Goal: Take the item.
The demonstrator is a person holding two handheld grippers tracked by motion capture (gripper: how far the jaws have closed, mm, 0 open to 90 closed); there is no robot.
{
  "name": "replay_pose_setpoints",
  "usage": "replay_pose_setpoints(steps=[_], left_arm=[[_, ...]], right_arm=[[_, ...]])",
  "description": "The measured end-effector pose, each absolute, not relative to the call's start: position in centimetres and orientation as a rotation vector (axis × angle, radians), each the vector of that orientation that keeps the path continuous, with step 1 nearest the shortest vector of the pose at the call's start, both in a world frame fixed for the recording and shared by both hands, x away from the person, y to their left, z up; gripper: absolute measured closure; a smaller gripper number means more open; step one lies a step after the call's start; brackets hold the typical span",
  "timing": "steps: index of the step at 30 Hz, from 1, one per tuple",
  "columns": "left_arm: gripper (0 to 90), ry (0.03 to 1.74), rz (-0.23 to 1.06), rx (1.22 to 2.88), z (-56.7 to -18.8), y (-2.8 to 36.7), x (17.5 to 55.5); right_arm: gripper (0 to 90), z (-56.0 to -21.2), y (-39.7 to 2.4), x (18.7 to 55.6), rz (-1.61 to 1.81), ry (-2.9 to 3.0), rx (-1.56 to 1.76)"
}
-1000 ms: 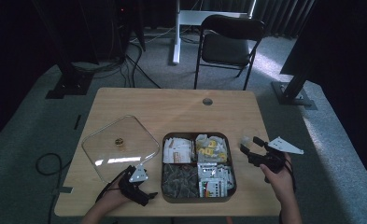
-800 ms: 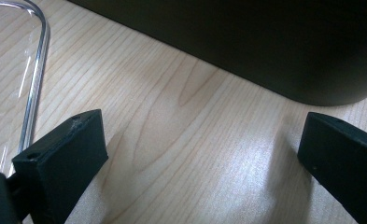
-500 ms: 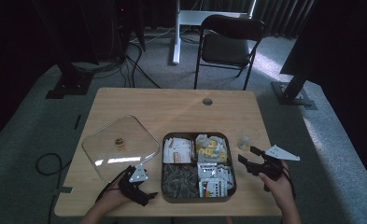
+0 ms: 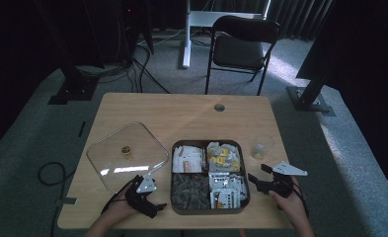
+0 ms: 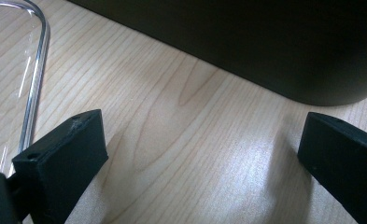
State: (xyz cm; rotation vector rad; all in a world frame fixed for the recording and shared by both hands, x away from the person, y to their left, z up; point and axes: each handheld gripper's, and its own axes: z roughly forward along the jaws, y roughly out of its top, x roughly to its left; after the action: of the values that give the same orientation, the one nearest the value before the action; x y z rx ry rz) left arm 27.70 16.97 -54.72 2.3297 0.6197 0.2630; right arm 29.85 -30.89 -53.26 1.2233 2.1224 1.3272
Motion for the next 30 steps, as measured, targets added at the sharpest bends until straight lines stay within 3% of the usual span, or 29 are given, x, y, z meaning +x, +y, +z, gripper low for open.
replay_pose_setpoints(steps=[30], left_arm=[[1.2,0.614,0.262,2.331,-54.7,16.9,27.5]], right_arm=[[20.6,-55.0,-29.6,30.0,1.049,2.317,1.178]])
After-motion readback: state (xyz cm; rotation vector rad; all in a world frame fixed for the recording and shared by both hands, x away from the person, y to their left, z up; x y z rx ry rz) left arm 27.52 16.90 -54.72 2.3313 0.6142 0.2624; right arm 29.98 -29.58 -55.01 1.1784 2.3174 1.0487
